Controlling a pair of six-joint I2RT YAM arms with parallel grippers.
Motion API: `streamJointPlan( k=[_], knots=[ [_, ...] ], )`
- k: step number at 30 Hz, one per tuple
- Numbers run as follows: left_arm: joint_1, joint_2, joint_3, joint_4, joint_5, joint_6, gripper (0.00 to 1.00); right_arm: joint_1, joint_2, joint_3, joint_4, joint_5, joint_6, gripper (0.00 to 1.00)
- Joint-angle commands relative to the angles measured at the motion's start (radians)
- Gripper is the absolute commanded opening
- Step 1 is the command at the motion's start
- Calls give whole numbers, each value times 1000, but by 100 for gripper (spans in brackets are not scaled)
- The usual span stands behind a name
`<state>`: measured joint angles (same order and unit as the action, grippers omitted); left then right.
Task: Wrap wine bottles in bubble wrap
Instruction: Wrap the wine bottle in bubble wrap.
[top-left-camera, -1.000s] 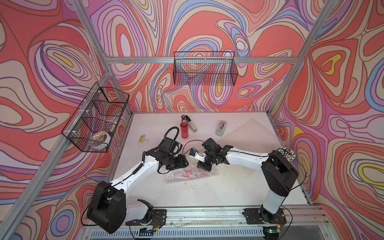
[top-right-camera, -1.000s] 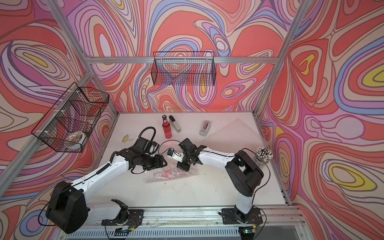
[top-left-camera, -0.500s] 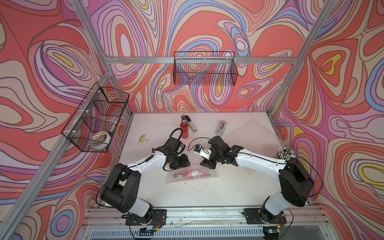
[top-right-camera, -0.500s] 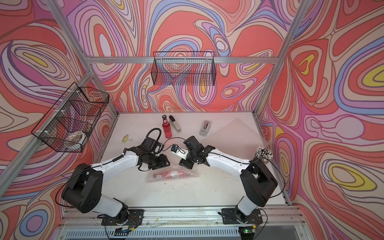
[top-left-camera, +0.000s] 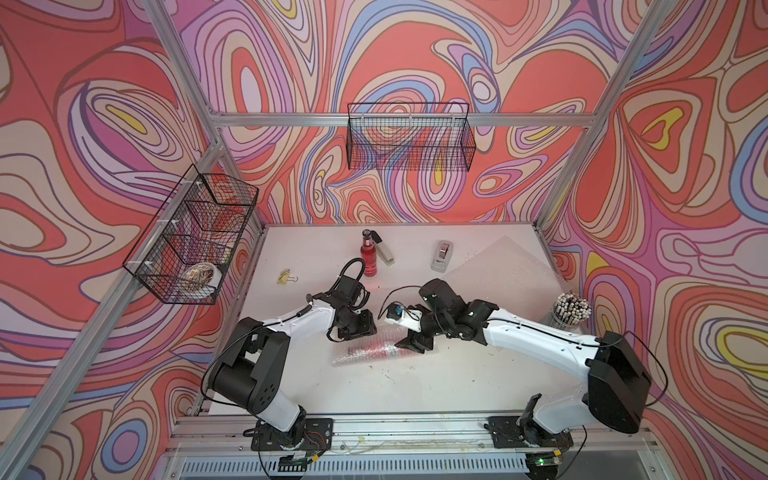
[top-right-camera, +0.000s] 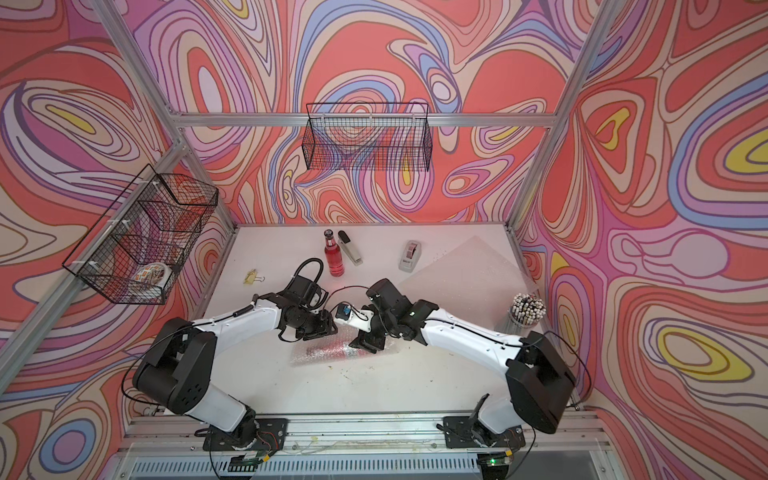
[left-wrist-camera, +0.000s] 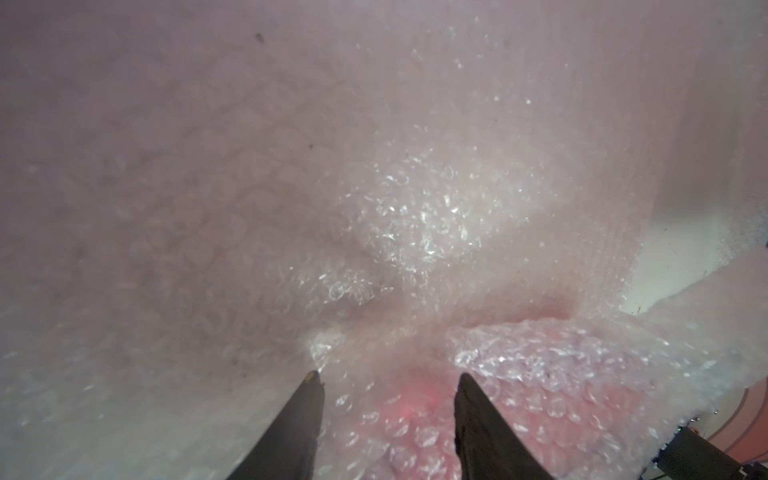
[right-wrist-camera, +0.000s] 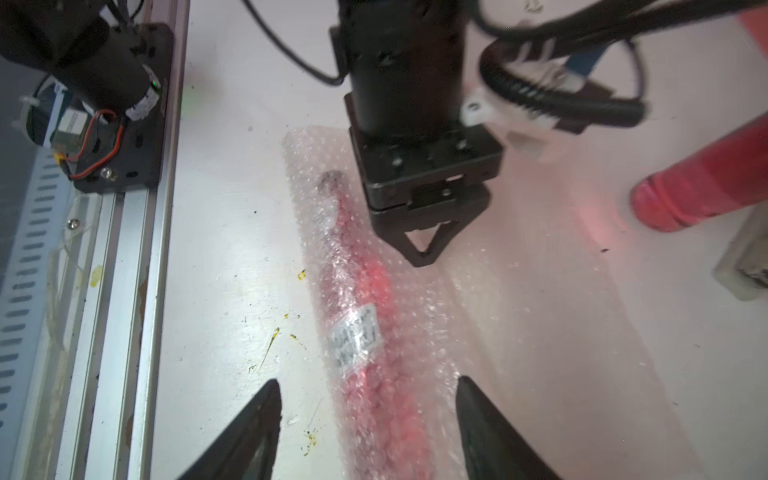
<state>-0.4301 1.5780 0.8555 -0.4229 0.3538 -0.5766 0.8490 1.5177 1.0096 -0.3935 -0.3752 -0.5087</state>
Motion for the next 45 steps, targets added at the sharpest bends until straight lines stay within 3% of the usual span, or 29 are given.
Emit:
streamJointPlan(
  k=[1, 10, 13, 23, 32, 35, 39, 45],
  knots=[
    [7, 17, 17, -13, -12, 14, 53, 9, 87, 7, -4, 21, -57, 69],
    [11, 6, 54, -66, -33, 40, 53, 9, 228, 52, -14, 5, -95, 76],
    [20, -15, 66, -85, -47, 50, 53, 9, 249, 61, -36, -3, -98, 83],
    [30, -135, 119, -228, -176, 101, 58, 16, 289, 57, -95, -48, -78, 80],
    [54, -279, 158, -350, -301, 151, 73, 19, 352, 112, -153, -14, -101, 77],
    [55, -340, 162, -363, -312, 215, 79, 21, 373, 131, -168, -10, -99, 74],
    [54, -437, 143, -345, -271, 380, 83, 22, 405, 163, -199, -27, -76, 63],
    [54, -623, 53, -288, -95, 710, 80, 21, 403, 153, -163, -132, 1, 50]
  ],
)
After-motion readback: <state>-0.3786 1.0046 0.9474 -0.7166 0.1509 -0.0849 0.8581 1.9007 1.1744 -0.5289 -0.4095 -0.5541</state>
